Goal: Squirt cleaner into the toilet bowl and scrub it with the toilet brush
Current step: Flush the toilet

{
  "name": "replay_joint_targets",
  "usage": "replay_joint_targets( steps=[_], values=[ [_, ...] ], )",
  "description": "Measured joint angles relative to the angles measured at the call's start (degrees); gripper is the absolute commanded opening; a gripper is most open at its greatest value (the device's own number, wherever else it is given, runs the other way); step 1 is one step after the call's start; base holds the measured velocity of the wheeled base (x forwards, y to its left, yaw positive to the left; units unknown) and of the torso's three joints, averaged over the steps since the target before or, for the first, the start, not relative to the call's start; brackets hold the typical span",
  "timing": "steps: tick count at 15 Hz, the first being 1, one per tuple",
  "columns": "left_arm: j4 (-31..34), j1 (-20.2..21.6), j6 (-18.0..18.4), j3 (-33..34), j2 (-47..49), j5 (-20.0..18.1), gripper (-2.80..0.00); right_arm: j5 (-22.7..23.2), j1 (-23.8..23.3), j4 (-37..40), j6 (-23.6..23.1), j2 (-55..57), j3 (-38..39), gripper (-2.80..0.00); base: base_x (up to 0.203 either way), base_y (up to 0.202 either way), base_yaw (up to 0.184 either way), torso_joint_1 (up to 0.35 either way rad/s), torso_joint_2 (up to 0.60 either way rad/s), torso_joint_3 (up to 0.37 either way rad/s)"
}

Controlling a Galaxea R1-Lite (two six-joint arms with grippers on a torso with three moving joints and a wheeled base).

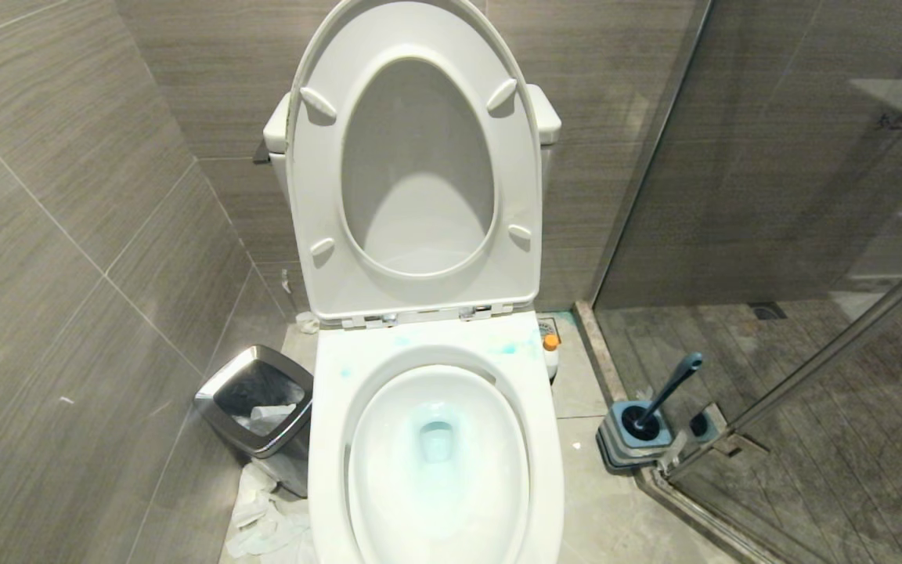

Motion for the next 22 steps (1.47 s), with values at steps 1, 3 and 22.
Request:
replay_joint_targets(
  steps=[1, 3, 22],
  values=[
    [0.0, 0.0, 0.0, 0.0, 0.0, 0.0, -2.8, 0.0, 0.0, 0.0, 0.0, 0.0, 0.0, -2.8, 0.0, 0.0, 0.0, 0.0, 0.0, 0.0],
    [-0.1, -0.1, -0.1, 0.0, 0.0, 0.0, -2.8, 0.0, 0.0, 0.0, 0.0, 0.0, 0.0, -2.8, 0.0, 0.0, 0.0, 0.0, 0.0, 0.0],
    [12.0, -0.9, 1.2, -54.9, 46.2, -8.7, -2.8, 0.0, 0.0, 0.0, 0.0, 0.0, 0.0, -2.8, 0.0, 0.0, 0.0, 0.0, 0.0, 0.0]
  ],
)
